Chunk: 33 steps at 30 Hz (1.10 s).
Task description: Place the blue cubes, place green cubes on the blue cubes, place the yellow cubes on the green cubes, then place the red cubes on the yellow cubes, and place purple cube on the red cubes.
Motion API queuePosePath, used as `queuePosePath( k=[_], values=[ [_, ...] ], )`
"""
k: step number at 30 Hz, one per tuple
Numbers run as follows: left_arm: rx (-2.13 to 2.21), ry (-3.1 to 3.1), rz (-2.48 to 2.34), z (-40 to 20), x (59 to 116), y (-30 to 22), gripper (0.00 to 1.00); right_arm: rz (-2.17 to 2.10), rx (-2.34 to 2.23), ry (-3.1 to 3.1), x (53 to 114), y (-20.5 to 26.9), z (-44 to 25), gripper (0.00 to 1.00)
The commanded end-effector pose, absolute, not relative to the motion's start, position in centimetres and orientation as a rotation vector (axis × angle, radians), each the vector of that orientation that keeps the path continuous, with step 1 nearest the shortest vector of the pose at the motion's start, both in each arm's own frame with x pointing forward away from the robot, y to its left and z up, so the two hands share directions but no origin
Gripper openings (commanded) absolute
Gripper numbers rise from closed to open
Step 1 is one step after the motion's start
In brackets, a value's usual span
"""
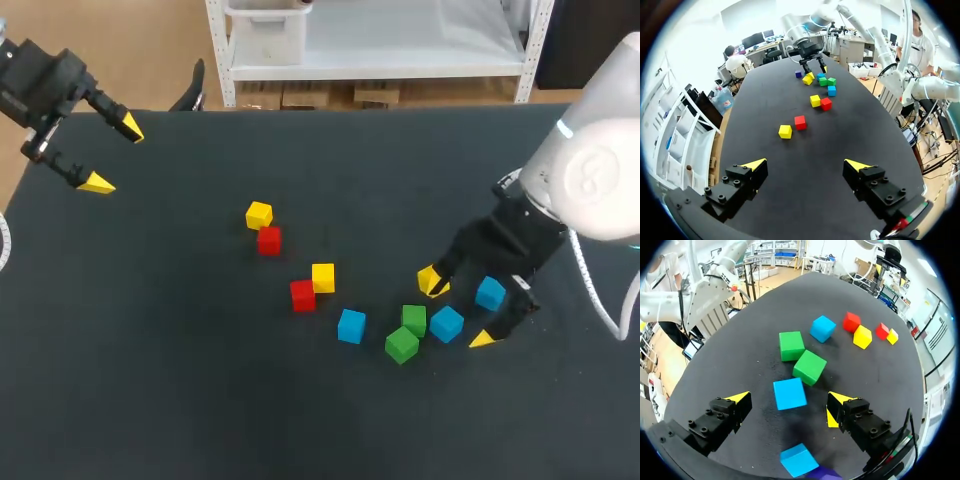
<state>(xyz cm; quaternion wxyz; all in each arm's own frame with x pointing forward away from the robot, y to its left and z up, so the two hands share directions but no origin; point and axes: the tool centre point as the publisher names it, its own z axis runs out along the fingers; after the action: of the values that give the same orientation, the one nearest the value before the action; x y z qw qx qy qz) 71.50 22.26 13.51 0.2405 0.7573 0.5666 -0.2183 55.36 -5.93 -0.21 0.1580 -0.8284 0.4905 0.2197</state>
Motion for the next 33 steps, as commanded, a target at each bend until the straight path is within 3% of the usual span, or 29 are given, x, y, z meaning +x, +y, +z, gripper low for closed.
queuePosePath(
  k=[1, 22, 23, 24, 26, 27, 28, 29, 33],
  values=[
    [2.072, 1.549, -0.594, 13.5, 71.5, 22.3, 1.00, 0.596, -2.377, 1.394, 54.3, -6.1, -0.1, 1.00],
    [2.072, 1.549, -0.594, 13.5, 71.5, 22.3, 1.00, 0.567, -2.485, 1.345, 55.9, -5.9, -1.3, 1.00],
    [2.072, 1.549, -0.594, 13.5, 71.5, 22.3, 1.00, 0.565, -2.489, 1.340, 56.0, -5.9, -1.3, 0.95],
    [2.072, 1.549, -0.594, 13.5, 71.5, 22.3, 1.00, 0.564, -2.491, 1.337, 56.0, -5.9, -1.3, 0.74],
    [2.072, 1.549, -0.594, 13.5, 71.5, 22.3, 1.00, 0.562, -2.495, 1.336, 56.1, -5.9, -1.3, 0.69],
    [2.072, 1.549, -0.594, 13.5, 71.5, 22.3, 1.00, 0.563, -2.497, 1.335, 56.1, -5.9, -1.3, 0.51],
    [2.072, 1.549, -0.594, 13.5, 71.5, 22.3, 1.00, 0.563, -2.501, 1.333, 56.1, -5.9, -1.3, 0.45],
    [2.072, 1.549, -0.594, 13.5, 71.5, 22.3, 1.00, 0.563, -2.503, 1.332, 56.1, -5.9, -1.2, 0.41],
    [2.072, 1.549, -0.594, 13.5, 71.5, 22.3, 1.00, 0.565, -2.516, 1.322, 55.9, -6.1, -1.0, 0.44]
  ],
)
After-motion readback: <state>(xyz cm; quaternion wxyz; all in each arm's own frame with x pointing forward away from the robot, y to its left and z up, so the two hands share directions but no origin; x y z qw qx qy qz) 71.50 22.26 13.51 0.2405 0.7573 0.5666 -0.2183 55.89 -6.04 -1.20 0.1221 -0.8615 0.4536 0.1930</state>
